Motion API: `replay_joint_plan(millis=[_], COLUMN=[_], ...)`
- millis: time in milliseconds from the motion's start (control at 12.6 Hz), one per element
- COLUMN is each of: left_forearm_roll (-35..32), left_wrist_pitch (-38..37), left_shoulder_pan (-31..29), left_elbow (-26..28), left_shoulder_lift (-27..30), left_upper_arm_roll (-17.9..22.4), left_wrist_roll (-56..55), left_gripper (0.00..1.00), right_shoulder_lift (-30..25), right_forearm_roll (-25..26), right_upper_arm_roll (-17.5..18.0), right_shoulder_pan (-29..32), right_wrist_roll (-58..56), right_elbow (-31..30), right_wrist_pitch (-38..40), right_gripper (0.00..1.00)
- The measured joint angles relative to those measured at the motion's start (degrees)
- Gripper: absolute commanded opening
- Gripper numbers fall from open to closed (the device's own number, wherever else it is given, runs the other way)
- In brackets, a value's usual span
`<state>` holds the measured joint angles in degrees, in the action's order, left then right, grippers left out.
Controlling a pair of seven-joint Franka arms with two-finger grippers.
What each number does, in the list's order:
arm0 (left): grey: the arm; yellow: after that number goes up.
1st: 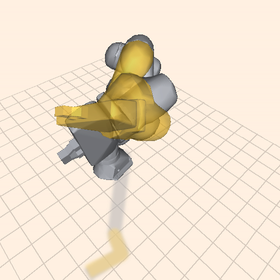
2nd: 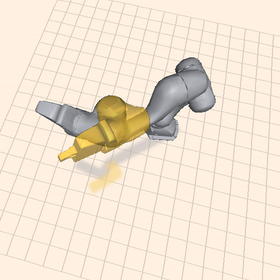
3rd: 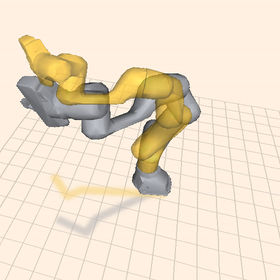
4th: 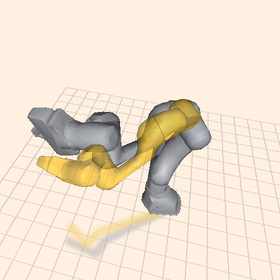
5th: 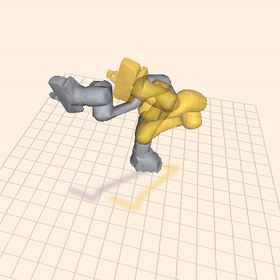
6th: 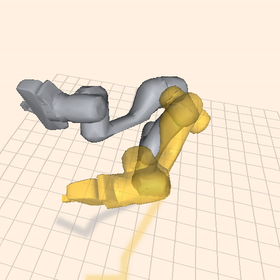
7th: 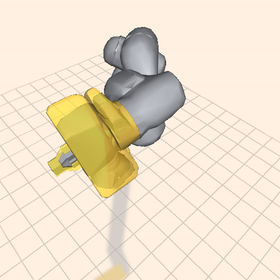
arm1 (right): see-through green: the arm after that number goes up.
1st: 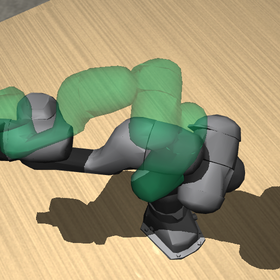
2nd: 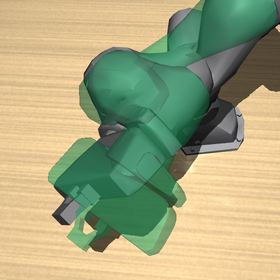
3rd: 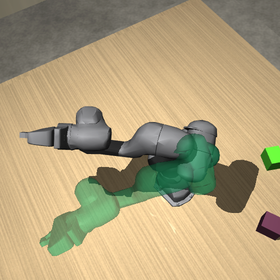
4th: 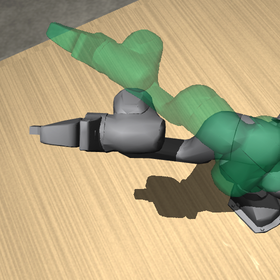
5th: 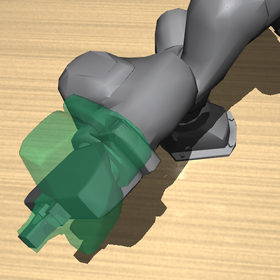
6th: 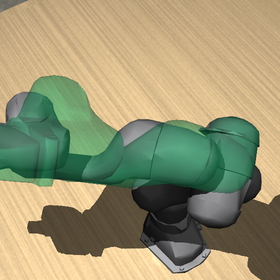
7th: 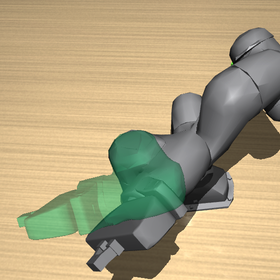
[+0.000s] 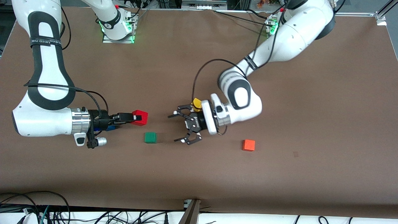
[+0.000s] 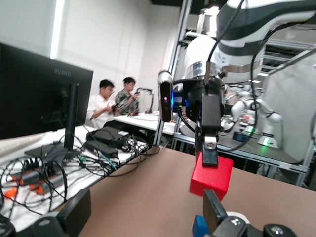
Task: Pass red block to right arm, stack on blue
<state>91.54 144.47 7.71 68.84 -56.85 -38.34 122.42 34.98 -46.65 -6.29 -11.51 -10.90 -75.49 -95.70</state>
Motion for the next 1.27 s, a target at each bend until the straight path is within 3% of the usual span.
replay_joint_plan(millis=[317,555,713,872,1268], left_forearm_roll=[-12.2,-28.34,-37.0,-44.72,-63.08], left_wrist_pitch=[-17.47,-29.82,-39.37,-49.76,-66.13], left_shoulder_pan=[-13.85,-27.13,-34.56,-36.54,-35.81], left_elbow=[5.16,6.63,6.56,4.37,-7.96], left_shoulder_lift=[-0.11,-0.29,-0.28,-0.14,0.92], left_upper_arm_roll=[1.13,2.24,5.14,11.87,27.51], left_wrist_roll=[3.52,3.97,3.98,4.74,5.18], left_gripper=[1.0,1.0,1.0,1.0,1.0], right_shoulder_lift=[0.01,0.07,0.38,1.02,1.51], right_forearm_roll=[17.67,33.81,40.32,44.18,45.16], right_upper_arm_roll=[-0.24,-0.26,-0.28,-0.46,-1.03], right_shoulder_pan=[0.18,0.13,0.15,0.28,0.97], right_wrist_roll=[-0.83,-0.98,-0.98,-0.98,-1.03], right_elbow=[0.6,0.58,-0.5,-3.28,-8.12], right_wrist_pitch=[-0.27,-0.85,-3.33,-6.84,-10.59], right_gripper=[0.0,0.0,0.0,0.0,0.0])
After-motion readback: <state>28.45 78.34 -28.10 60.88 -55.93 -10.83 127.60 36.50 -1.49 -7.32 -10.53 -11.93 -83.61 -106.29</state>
